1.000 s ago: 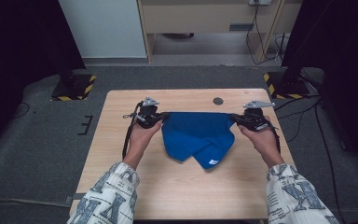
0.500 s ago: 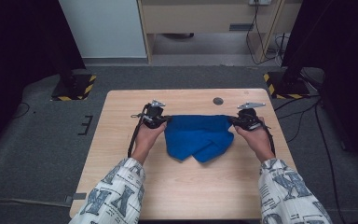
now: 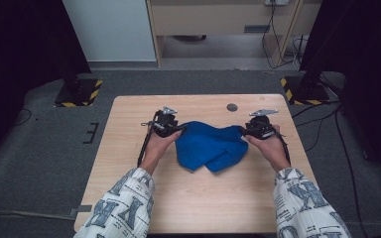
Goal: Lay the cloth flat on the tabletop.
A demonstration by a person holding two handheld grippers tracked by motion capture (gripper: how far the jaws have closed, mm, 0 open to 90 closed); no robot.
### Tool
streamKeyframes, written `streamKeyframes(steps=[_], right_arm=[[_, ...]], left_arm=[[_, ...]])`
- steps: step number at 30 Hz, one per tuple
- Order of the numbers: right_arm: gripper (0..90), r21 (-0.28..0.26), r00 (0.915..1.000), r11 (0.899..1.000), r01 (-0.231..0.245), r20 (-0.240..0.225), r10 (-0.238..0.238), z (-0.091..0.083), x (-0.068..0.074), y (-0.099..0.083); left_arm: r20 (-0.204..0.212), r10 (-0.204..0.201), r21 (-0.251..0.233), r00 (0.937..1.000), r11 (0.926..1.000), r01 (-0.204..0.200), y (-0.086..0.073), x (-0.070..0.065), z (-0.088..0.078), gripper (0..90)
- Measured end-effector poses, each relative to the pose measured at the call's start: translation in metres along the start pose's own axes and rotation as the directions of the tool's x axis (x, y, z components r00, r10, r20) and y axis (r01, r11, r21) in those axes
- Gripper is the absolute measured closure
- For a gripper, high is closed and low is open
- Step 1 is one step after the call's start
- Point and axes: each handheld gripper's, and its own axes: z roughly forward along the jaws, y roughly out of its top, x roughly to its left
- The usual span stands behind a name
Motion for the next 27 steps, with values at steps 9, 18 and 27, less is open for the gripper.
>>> streamKeyframes(steps=[9, 18, 27], right_arm=[[25.2, -0.025, 0.9994, 1.0, 0.01, 0.035, -0.009, -0.009, 0.007, 0.004], [18.1, -0.069, 0.9989, 0.997, 0.031, 0.037, -0.029, -0.03, 0.021, 0.008], [16.4, -0.067, 0.9985, 0.997, 0.049, 0.026, -0.047, -0.04, 0.029, -0.004]], left_arm=[[-0.012, 0.052, -0.024, 0.9986, 0.9983, -0.053, 0.003, -0.01, -0.013, 42.3], [-0.034, 0.055, -0.076, 0.9979, 0.9954, -0.057, 0.0, -0.021, -0.043, 37.8], [-0.045, 0.054, -0.091, 0.9975, 0.9941, -0.058, -0.01, -0.027, -0.055, 36.6]])
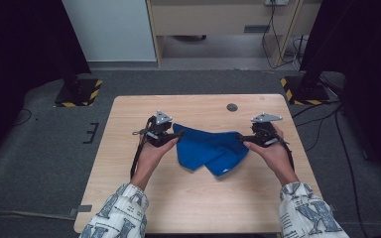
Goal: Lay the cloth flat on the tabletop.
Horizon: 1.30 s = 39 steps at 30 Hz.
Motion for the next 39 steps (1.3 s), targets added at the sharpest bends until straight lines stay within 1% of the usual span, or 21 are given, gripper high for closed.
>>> streamKeyframes(steps=[4, 6, 8, 10, 13, 14, 16, 19, 22, 24, 27, 30, 33, 35, 39], right_arm=[[16.9, 0.011, 0.9999, 1.0, -0.011, 0.004, 0.011, 0.008, -0.005, -0.003], [16.9, 0.019, 0.9994, 0.999, -0.034, 0.003, 0.034, 0.013, -0.01, -0.002], [17.2, 0.026, 0.9978, 0.997, -0.066, 0.009, 0.066, 0.02, -0.017, 0.001], [17.0, 0.034, 0.9966, 0.996, -0.08, 0.018, 0.08, 0.027, -0.022, 0.003], [14.3, 0.083, 0.9948, 0.991, -0.101, 0.022, 0.1, 0.039, -0.026, 0.001], [14.4, 0.099, 0.9954, 0.991, -0.094, 0.023, 0.093, 0.043, -0.025, -0.001], [14.1, 0.128, 0.9977, 0.99, -0.064, 0.029, 0.061, 0.05, -0.022, -0.005], [13.5, 0.16, 0.9994, 0.987, -0.027, 0.027, 0.023, 0.057, -0.017, -0.009], [12.1, 0.174, 0.9996, 0.985, -0.013, 0.027, 0.009, 0.06, -0.016, -0.012], [11.0, 0.169, 0.9998, 0.985, -0.021, 0.012, 0.019, 0.059, -0.017, -0.015], [11.0, 0.166, 0.9995, 0.986, -0.031, 0.013, 0.029, 0.056, -0.02, -0.015], [11.5, 0.154, 0.9989, 0.987, -0.045, 0.02, 0.043, 0.053, -0.023, -0.014], [12.6, 0.146, 0.9982, 0.988, -0.058, 0.02, 0.056, 0.051, -0.025, -0.014], [13.3, 0.148, 0.998, 0.987, -0.063, 0.016, 0.061, 0.052, -0.025, -0.014], [12.8, 0.157, 0.9976, 0.985, -0.07, 0.009, 0.069, 0.054, -0.026, -0.014]], left_arm=[[0.009, 0.003, -0.008, 1.0, 1.0, -0.003, 0.001, -0.004, 0.005, 36.6], [0.016, 0.011, -0.006, 0.9998, 0.9999, -0.011, 0.002, -0.005, 0.006, 36.4], [0.02, 0.006, -0.004, 0.9998, 1.0, -0.006, 0.002, -0.004, 0.006, 36.0], [0.031, 0.001, -0.003, 0.9995, 1.0, 0.0, 0.0, -0.004, 0.003, 35.7], [0.044, 0.001, -0.005, 0.999, 1.0, -0.001, -0.005, -0.006, -0.001, 35.7], [0.048, 0.005, -0.001, 0.9989, 1.0, -0.005, -0.007, -0.006, -0.002, 35.7], [0.05, 0.007, 0.005, 0.9987, 1.0, -0.008, -0.012, -0.006, -0.005, 35.7], [0.056, -0.002, 0.012, 0.9984, 0.9999, 0.001, -0.023, -0.007, -0.007, 36.1], [0.064, -0.001, 0.026, 0.998, 0.9997, -0.001, -0.035, -0.011, -0.008, 36.8], [0.074, 0.003, 0.041, 0.9973, 0.9992, -0.006, -0.043, -0.015, -0.005, 37.6], [0.089, 0.004, 0.071, 0.996, 0.9975, -0.01, -0.055, -0.022, 0.004, 38.3], [0.099, 0.012, 0.114, 0.995, 0.9932, -0.024, -0.066, -0.03, 0.017, 39.6], [0.097, 0.022, 0.139, 0.995, 0.9896, -0.036, -0.071, -0.034, 0.027, 40.4], [0.098, 0.017, 0.145, 0.9951, 0.989, -0.031, -0.073, -0.035, 0.03, 41.2], [0.103, 0.01, 0.169, 0.9946, 0.9852, -0.028, -0.078, -0.035, 0.038, 42.7]])
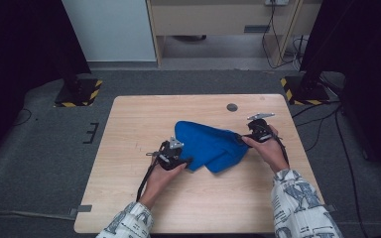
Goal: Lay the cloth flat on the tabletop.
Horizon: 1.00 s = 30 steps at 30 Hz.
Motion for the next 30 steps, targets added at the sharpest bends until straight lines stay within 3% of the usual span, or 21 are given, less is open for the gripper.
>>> streamKeyframes(steps=[5, 11, 17, 30], right_arm=[[11.6, -0.009, 0.9999, 1.0, -0.006, -0.011, 0.006, -0.001, -0.004, 0.003], [10.8, -0.022, 0.9993, 0.999, -0.029, -0.024, 0.029, -0.007, -0.013, 0.009], [11.0, -0.031, 0.999, 0.999, -0.041, -0.018, 0.041, -0.012, -0.027, 0.017], [11.4, -0.024, 0.9976, 0.997, -0.069, 0.008, 0.069, -0.016, -0.048, 0.037]], left_arm=[[0.011, -0.008, -0.002, 0.9999, 1.0, 0.008, -0.004, 0.0, 0.003, 46.0], [0.01, 0.028, 0.024, 0.9995, 0.9993, -0.028, -0.004, 0.0, 0.0, 49.9], [0.025, 0.048, 0.033, 0.9985, 0.9983, -0.049, -0.009, -0.001, -0.006, 52.7], [0.046, 0.051, 0.024, 0.9977, 0.9984, -0.052, -0.021, 0.0, -0.018, 55.5]])
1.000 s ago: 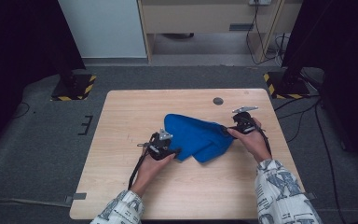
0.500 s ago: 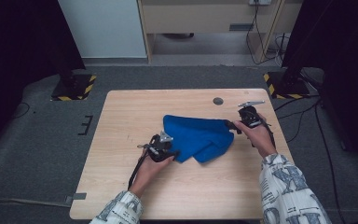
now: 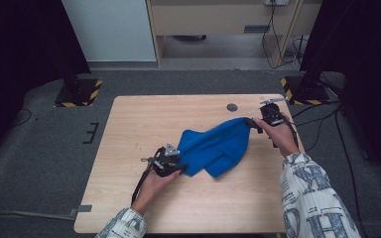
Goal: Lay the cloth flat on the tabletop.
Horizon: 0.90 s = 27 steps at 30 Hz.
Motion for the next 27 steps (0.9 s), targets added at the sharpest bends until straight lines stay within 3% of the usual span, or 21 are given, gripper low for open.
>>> streamKeyframes(steps=[8, 15, 20, 27], right_arm=[[12.1, -0.014, 0.9996, 1.0, -0.026, 0.014, 0.027, -0.008, -0.005, 0.009], [17.7, -0.03, 0.9999, 1.0, 0.003, -0.012, -0.003, -0.019, 0.01, 0.003], [23.0, -0.045, 0.9991, 0.998, 0.032, -0.028, -0.033, -0.031, 0.023, -0.004], [29.8, -0.067, 0.9964, 0.996, 0.058, -0.057, -0.062, -0.045, 0.046, -0.018]], left_arm=[[-0.003, -0.01, -0.018, 0.9999, 0.9998, 0.01, -0.005, -0.002, -0.003, 55.3], [-0.021, -0.037, -0.043, 0.9991, 0.9984, 0.036, -0.002, -0.005, -0.004, 40.4], [-0.04, -0.046, -0.086, 0.9981, 0.9954, 0.043, 0.0, -0.006, -0.012, 36.5], [-0.038, -0.073, -0.089, 0.9966, 0.9936, 0.069, -0.008, 0.0, -0.024, 26.3]])
